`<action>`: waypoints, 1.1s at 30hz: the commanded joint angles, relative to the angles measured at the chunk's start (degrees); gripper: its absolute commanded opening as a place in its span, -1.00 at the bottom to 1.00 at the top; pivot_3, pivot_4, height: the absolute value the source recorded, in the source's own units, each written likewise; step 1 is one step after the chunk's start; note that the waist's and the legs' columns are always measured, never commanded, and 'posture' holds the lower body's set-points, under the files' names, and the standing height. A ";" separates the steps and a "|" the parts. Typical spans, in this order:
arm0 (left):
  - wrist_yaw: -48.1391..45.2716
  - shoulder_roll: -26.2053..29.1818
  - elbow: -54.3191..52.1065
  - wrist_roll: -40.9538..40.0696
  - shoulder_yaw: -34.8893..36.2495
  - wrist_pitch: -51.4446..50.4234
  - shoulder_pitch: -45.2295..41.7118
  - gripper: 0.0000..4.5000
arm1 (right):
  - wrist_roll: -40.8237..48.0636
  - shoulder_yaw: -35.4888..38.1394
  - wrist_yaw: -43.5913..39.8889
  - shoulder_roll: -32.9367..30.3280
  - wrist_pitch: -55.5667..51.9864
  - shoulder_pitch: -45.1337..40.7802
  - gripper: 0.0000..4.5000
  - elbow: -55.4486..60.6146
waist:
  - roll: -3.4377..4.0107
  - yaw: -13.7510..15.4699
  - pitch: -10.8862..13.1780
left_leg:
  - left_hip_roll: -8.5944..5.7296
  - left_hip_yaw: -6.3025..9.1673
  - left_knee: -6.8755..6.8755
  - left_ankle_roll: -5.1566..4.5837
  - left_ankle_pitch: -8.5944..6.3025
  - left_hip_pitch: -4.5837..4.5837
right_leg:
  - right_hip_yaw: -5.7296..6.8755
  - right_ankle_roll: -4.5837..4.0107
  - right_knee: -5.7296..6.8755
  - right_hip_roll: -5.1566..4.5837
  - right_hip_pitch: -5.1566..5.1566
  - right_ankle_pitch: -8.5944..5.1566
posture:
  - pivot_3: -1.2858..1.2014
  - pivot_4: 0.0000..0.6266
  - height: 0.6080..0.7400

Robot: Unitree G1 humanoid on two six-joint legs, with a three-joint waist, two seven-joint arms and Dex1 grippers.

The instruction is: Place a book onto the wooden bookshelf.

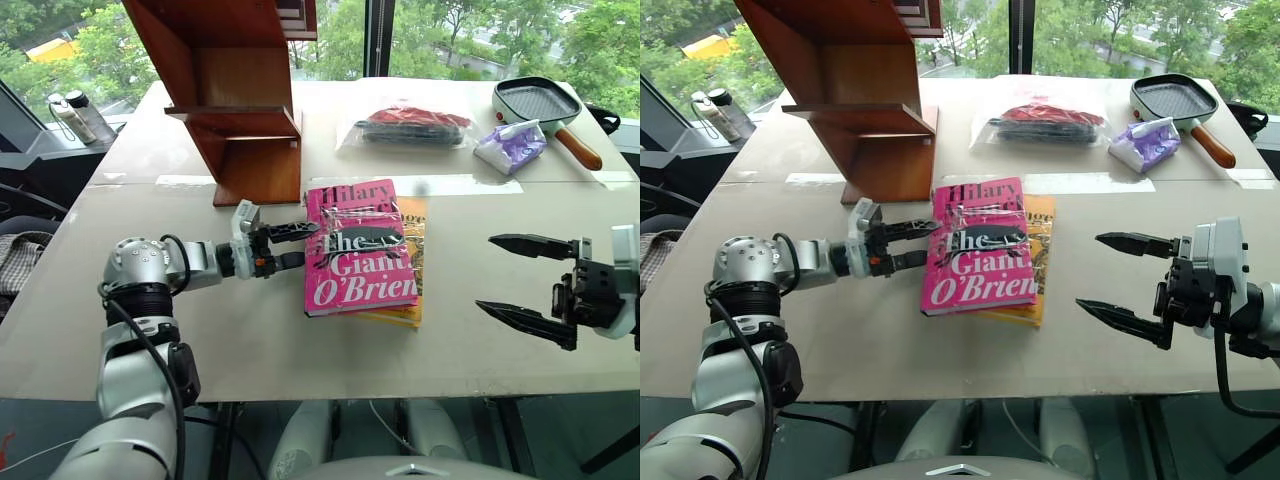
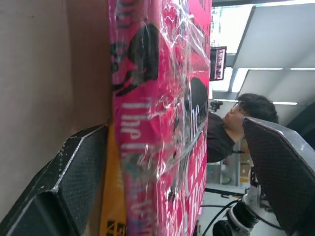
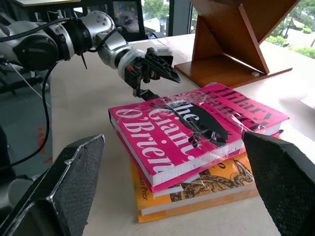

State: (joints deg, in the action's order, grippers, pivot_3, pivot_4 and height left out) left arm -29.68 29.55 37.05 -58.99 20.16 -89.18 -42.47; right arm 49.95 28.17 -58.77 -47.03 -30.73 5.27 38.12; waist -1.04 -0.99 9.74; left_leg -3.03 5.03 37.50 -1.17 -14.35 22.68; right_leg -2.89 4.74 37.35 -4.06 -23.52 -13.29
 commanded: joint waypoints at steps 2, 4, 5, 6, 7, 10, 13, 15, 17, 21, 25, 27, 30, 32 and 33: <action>-5.11 -1.60 3.15 3.08 -1.19 2.58 -2.04 1.00 | 2.12 4.22 2.36 -0.54 0.25 1.74 0.97 2.96 | 0.00 0.35 0.00 | 0.00 0.01 0.00 0.00 0.00 0.02 | 0.01 0.00 0.00 -0.01 -0.01 0.00 | 0.03 -0.52 1.00; -7.52 -2.67 2.71 4.59 -2.91 3.86 -1.92 1.00 | 1.98 5.03 2.42 -0.52 0.51 3.09 0.97 3.25 | -0.02 0.81 -0.02 | -0.01 0.02 0.00 0.01 0.00 0.02 | 0.04 0.00 0.00 -0.02 0.00 0.00 | 0.03 -0.52 1.00; -8.52 -3.37 2.54 5.41 -3.35 5.15 -1.72 1.00 | 1.92 5.53 2.32 -0.52 0.64 3.96 0.97 3.54 | -0.02 1.06 -0.02 | -0.02 0.03 0.00 0.01 0.00 0.03 | 0.05 0.00 -0.02 -0.04 0.01 0.00 | 0.03 -0.52 1.00; -9.20 -3.82 2.68 6.13 -3.56 6.14 -1.61 0.88 | 1.97 5.92 2.25 -0.50 0.74 4.68 0.99 3.85 | -0.01 1.29 -0.02 | -0.03 0.02 0.00 0.01 0.00 0.04 | 0.05 0.00 -0.03 -0.05 0.01 0.00 | 0.03 -0.52 1.00; -9.90 -4.14 3.11 6.64 -3.58 6.49 -1.57 0.75 | 2.05 6.31 2.23 -0.42 0.86 5.39 1.00 4.21 | -0.01 1.52 -0.02 | -0.06 0.02 0.00 0.01 0.01 0.04 | 0.04 0.00 -0.04 -0.07 0.01 0.00 | 0.03 -0.52 1.00; -12.89 -4.48 2.61 7.45 -4.18 6.30 -0.93 0.27 | 2.06 7.04 2.41 -0.05 1.36 6.96 1.00 4.84 | 0.00 1.68 -0.03 | -0.05 0.03 0.00 0.01 0.01 0.05 | 0.04 0.00 -0.04 -0.07 0.01 0.00 | 0.03 -0.52 1.00; -14.57 -4.45 2.77 8.43 -4.35 6.44 -0.79 -0.37 | 1.67 6.84 2.43 0.23 2.10 7.68 1.00 4.89 | 0.00 1.68 -0.03 | -0.04 0.04 0.00 0.00 0.00 0.05 | 0.06 0.00 -0.04 -0.06 0.01 0.00 | 0.03 -0.52 1.00; -15.87 -4.03 2.19 8.97 -4.68 6.71 -0.33 -0.68 | 1.33 6.29 2.48 0.35 2.59 7.89 1.00 4.86 | 0.00 1.68 -0.03 | -0.05 0.04 0.00 0.00 0.00 0.05 | 0.05 0.00 -0.04 -0.06 0.02 0.00 | 0.03 -0.52 1.00; -17.25 -2.69 -1.56 9.08 -5.55 6.79 1.16 -0.70 | 0.88 5.68 2.31 0.53 3.19 8.02 1.00 4.56 | 0.00 1.66 -0.03 | -0.04 0.03 0.00 0.00 0.00 0.06 | 0.05 0.00 -0.05 -0.06 0.01 0.00 | 0.03 -0.52 1.00; -17.52 0.07 -11.97 3.95 -1.02 2.32 2.97 -0.70 | 1.19 5.07 2.72 1.15 3.81 7.89 1.00 3.91 | -0.04 1.14 -0.01 | 0.03 0.03 -0.01 0.00 0.00 0.07 | 0.04 0.00 -0.05 -0.04 0.00 0.00 | 0.03 -0.52 1.00; -13.48 1.16 -23.96 -3.72 5.48 -3.08 0.47 -0.70 | 2.98 5.52 5.43 2.59 3.41 6.24 1.00 2.35 | -0.09 1.09 0.02 | 0.05 0.08 0.00 0.00 0.00 0.12 | 0.08 0.00 -0.05 -0.06 -0.02 0.00 | 0.03 -0.52 1.00; -8.84 -0.28 -29.89 -7.19 7.29 -3.32 -3.74 -0.70 | 4.28 7.14 6.50 2.93 3.16 5.33 1.00 0.56 | -0.12 1.54 0.04 | 0.02 0.08 0.01 0.00 0.00 0.14 | 0.09 0.00 -0.06 -0.10 -0.02 0.00 | 0.03 -0.52 1.00; -5.71 0.62 -43.35 -5.20 2.62 0.19 -8.63 -0.70 | 4.88 9.34 7.69 2.69 3.34 4.18 1.00 -2.34 | -0.20 2.03 0.08 | -0.02 0.18 0.06 0.02 0.01 0.22 | 0.21 0.00 -0.15 -0.13 0.02 0.00 | 0.03 -0.52 1.00; -6.47 3.67 -49.14 0.47 -3.18 7.65 -11.43 -0.70 | 5.29 10.13 8.39 2.12 3.07 3.09 1.00 -3.19 | -0.17 1.78 0.07 | -0.03 0.11 0.04 0.04 0.01 0.21 | 0.14 0.00 -0.24 -0.12 0.04 0.01 | 0.03 -0.52 1.00; -8.06 5.82 -51.81 5.03 -7.12 13.86 -14.28 -0.70 | 5.60 10.58 8.93 1.67 2.99 1.97 1.00 -3.91 | -0.16 1.65 0.08 | -0.03 0.05 -0.02 0.05 0.02 0.17 | 0.08 0.00 -0.28 -0.10 0.03 0.01 | 0.03 -0.52 1.00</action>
State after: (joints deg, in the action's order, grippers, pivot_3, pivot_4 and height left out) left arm -36.02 32.38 -8.96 -60.55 18.08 -85.35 -52.86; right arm 54.02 35.99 -50.88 -44.23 -28.42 8.95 34.32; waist -1.20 0.66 9.82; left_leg -3.04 5.05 37.45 -1.12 -14.33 22.85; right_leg -2.85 4.74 37.08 -4.13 -23.52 -13.28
